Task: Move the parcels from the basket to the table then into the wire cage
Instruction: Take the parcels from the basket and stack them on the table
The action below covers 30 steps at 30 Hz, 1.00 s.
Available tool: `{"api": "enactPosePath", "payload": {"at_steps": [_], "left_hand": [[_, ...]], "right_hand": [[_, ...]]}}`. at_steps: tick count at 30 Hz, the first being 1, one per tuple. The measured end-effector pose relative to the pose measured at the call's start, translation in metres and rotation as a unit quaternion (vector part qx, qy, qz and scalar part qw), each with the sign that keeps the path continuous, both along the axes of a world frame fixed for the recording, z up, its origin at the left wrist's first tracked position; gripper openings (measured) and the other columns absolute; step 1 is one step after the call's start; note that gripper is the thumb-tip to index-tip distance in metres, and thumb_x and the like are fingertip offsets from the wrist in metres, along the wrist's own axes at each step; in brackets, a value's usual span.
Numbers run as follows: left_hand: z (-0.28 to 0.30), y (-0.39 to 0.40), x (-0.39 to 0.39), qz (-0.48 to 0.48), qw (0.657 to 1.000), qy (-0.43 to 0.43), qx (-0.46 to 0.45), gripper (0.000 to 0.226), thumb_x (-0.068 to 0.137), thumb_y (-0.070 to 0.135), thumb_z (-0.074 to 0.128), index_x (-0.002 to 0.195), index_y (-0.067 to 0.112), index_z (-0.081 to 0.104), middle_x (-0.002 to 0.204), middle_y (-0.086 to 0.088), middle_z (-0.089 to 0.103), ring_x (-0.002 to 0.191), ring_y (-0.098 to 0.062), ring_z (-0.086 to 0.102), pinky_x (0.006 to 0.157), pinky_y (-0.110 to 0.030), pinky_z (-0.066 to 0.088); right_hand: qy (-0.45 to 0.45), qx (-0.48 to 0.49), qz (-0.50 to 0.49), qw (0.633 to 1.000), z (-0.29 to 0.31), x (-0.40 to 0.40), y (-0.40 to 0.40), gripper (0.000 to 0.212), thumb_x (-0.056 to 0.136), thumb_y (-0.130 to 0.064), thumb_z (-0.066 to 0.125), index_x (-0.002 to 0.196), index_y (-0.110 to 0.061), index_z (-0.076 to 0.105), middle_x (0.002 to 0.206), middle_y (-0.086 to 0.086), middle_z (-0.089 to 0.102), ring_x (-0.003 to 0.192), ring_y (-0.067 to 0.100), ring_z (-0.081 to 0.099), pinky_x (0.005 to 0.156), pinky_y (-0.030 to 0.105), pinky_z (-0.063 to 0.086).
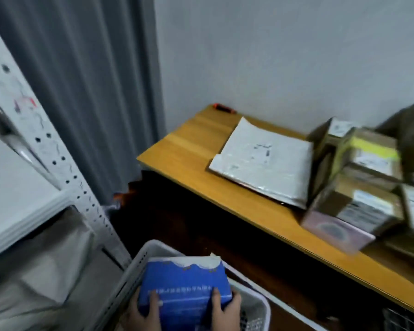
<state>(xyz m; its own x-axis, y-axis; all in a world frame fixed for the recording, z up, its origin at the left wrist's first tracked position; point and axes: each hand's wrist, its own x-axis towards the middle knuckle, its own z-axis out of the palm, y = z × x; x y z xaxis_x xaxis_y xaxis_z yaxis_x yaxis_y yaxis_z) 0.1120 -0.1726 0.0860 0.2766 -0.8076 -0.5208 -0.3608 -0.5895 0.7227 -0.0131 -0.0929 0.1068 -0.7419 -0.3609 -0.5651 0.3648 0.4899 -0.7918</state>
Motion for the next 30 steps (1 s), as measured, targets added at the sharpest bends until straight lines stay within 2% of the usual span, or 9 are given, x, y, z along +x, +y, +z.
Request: {"api": "enactPosePath", "payload": {"at_steps": [2, 4, 7, 10, 12, 18, 21, 27, 30], "left_hand": [[0.052, 0.001, -0.013, -0.017, 0.997, 0.074, 0.008, 0.049, 0.091, 0.041, 0.059, 0.132, 0.015, 0.052, 0.138, -0.014, 0.050, 0.120, -0.036, 0.049, 0.102, -0.048, 0.040], [0.103, 0.008, -0.026, -0.088, 0.987, 0.136, -0.021, 0.040, 0.096, 0.036, 0.053, 0.133, 0.022, 0.047, 0.121, -0.010, 0.056, 0.104, -0.032, 0.056, 0.087, -0.047, 0.046], [0.148, 0.015, -0.047, -0.156, 0.970, 0.150, -0.108, 0.033, 0.099, 0.025, 0.049, 0.132, 0.018, 0.049, 0.106, -0.005, 0.057, 0.086, -0.025, 0.056, 0.072, -0.039, 0.046], [0.179, 0.018, -0.069, -0.188, 0.962, 0.152, -0.129, 0.035, 0.098, 0.022, 0.051, 0.132, 0.015, 0.050, 0.117, -0.010, 0.059, 0.091, -0.025, 0.056, 0.075, -0.035, 0.045], [0.194, 0.021, -0.083, -0.211, 0.954, 0.163, -0.134, 0.035, 0.097, 0.022, 0.052, 0.131, 0.014, 0.049, 0.113, -0.008, 0.058, 0.092, -0.024, 0.055, 0.078, -0.034, 0.044], [0.241, 0.039, -0.138, -0.279, 0.931, 0.190, -0.139, 0.035, 0.096, 0.026, 0.054, 0.130, 0.018, 0.048, 0.106, -0.002, 0.055, 0.088, -0.024, 0.055, 0.074, -0.035, 0.045], [0.261, 0.056, -0.168, -0.303, 0.915, 0.220, -0.149, 0.034, 0.095, 0.025, 0.055, 0.128, 0.020, 0.050, 0.114, -0.006, 0.059, 0.090, -0.025, 0.057, 0.079, -0.037, 0.050], [0.298, 0.109, -0.224, -0.347, 0.879, 0.271, -0.182, 0.035, 0.096, 0.021, 0.054, 0.130, 0.017, 0.048, 0.119, -0.002, 0.054, 0.099, -0.017, 0.052, 0.080, -0.030, 0.044], [0.311, 0.139, -0.256, -0.361, 0.872, 0.266, -0.196, 0.039, 0.095, 0.027, 0.056, 0.132, 0.020, 0.047, 0.128, -0.006, 0.046, 0.110, -0.021, 0.052, 0.090, -0.036, 0.050]], "right_hand": [[0.001, -0.022, -0.013, 1.000, 0.038, -0.008, 0.010, 0.048, 0.095, -0.029, 0.057, 0.135, -0.012, 0.037, 0.127, 0.012, 0.056, 0.105, 0.026, 0.057, 0.084, 0.032, 0.043], [0.009, -0.046, -0.017, 0.999, 0.067, -0.017, 0.022, 0.048, 0.099, -0.031, 0.050, 0.140, -0.017, 0.030, 0.130, 0.009, 0.051, 0.110, 0.026, 0.054, 0.093, 0.039, 0.045], [0.055, -0.058, -0.041, 0.996, 0.106, -0.031, 0.034, 0.046, 0.098, -0.034, 0.050, 0.139, -0.021, 0.031, 0.121, 0.002, 0.052, 0.108, 0.022, 0.054, 0.090, 0.039, 0.047], [0.109, -0.063, -0.062, 0.990, 0.138, -0.044, 0.046, 0.051, 0.096, -0.037, 0.052, 0.141, -0.020, 0.034, 0.130, 0.003, 0.051, 0.115, 0.022, 0.054, 0.097, 0.042, 0.047], [0.142, -0.063, -0.071, 0.985, 0.157, -0.055, 0.056, 0.053, 0.096, -0.039, 0.052, 0.142, -0.020, 0.034, 0.135, 0.005, 0.044, 0.119, 0.024, 0.050, 0.098, 0.039, 0.045], [0.170, -0.085, -0.136, 0.972, 0.197, -0.092, 0.090, 0.052, 0.094, -0.044, 0.052, 0.139, -0.026, 0.035, 0.135, 0.006, 0.048, 0.114, 0.024, 0.054, 0.097, 0.048, 0.047], [0.186, -0.105, -0.177, 0.961, 0.218, -0.112, 0.111, 0.053, 0.095, -0.043, 0.052, 0.141, -0.028, 0.033, 0.138, 0.003, 0.047, 0.117, 0.022, 0.053, 0.098, 0.047, 0.047], [0.229, -0.098, -0.259, 0.933, 0.248, -0.156, 0.162, 0.056, 0.095, -0.044, 0.051, 0.143, -0.024, 0.030, 0.141, 0.003, 0.042, 0.124, 0.024, 0.046, 0.101, 0.048, 0.044], [0.253, -0.102, -0.302, 0.913, 0.259, -0.187, 0.192, 0.059, 0.094, -0.046, 0.051, 0.143, -0.020, 0.032, 0.143, 0.004, 0.042, 0.129, 0.026, 0.041, 0.103, 0.048, 0.040]]}}
